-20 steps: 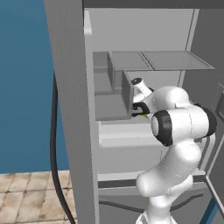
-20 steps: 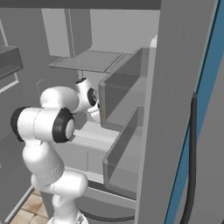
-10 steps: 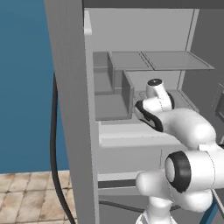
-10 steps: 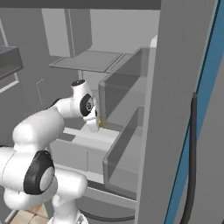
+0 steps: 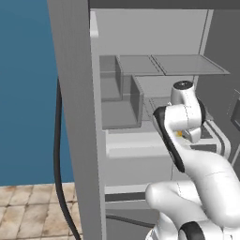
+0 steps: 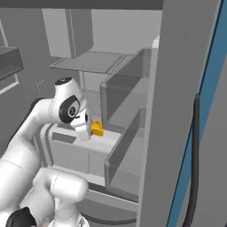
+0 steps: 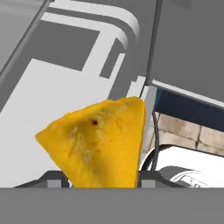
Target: Take the cheese, chicken drumstick, and mushroom from the fridge and place them on the plate on the dining counter to create an appetizer plate.
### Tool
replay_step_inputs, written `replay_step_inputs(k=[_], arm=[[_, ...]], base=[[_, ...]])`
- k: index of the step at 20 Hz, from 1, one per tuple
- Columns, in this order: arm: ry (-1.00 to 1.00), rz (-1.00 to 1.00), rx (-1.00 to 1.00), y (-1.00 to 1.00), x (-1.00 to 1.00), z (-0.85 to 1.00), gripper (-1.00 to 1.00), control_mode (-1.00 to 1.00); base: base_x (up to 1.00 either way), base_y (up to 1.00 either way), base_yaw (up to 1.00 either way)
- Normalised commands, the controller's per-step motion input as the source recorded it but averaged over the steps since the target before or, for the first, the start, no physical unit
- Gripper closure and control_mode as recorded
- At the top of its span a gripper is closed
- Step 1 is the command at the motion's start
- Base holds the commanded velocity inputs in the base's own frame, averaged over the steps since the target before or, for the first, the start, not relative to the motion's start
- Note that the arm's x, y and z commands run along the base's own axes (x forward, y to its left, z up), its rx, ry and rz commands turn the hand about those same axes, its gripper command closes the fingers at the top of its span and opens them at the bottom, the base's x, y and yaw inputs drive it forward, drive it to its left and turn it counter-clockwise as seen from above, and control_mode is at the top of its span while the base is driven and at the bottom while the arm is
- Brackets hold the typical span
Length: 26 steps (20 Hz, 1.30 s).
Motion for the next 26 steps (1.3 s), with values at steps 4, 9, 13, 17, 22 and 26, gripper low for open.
replay_step_inputs(k=[4, 9, 13, 17, 22, 26], arm=[[0.01, 0.14, 0.0, 0.0, -0.93, 0.6, 1.0, -1.0], [0.0, 0.33, 0.0, 0.02, -0.67, 0.18, 1.0, -1.0], [0.0, 0.47, 0.0, 0.1, -0.34, 0.06, 1.0, -1.0], [0.0, 0.43, -0.01, 0.17, -0.03, 0.31, 1.0, -1.0], [0.0, 0.34, -0.06, 0.25, 0.0, 0.47, 1.0, -1.0], [0.0, 0.22, -0.09, 0.08, -0.05, 0.48, 1.0, -1.0]], base=[[0.0, 0.0, 0.0], [0.0, 0.0, 0.0], [0.0, 0.0, 0.0], [0.0, 0.0, 0.0], [0.0, 0.0, 0.0], [0.0, 0.0, 0.0]])
